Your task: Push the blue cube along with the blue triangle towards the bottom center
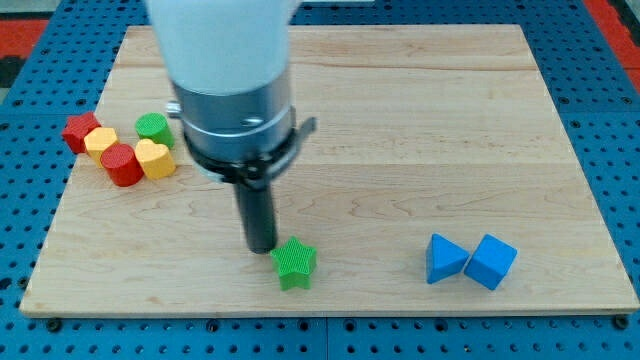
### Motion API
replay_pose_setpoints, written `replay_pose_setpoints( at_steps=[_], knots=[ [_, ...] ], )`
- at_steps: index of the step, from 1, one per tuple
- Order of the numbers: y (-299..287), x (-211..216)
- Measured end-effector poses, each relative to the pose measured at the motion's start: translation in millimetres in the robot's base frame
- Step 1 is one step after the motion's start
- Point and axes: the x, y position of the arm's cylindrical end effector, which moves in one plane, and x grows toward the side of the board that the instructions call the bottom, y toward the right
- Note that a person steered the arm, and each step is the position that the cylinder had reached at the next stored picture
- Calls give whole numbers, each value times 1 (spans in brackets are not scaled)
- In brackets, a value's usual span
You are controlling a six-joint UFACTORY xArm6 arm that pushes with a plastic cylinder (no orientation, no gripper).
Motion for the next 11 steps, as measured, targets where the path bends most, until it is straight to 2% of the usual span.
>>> replay_pose_setpoints(
  at_steps=[1, 2, 3, 4, 5, 6, 7, 9, 10, 11],
  knots=[
    [95, -34],
    [236, -21],
    [321, 11],
    [303, 43],
    [250, 44],
    [270, 37],
    [240, 29],
    [105, 20],
    [81, 20],
    [153, 11]
  ],
)
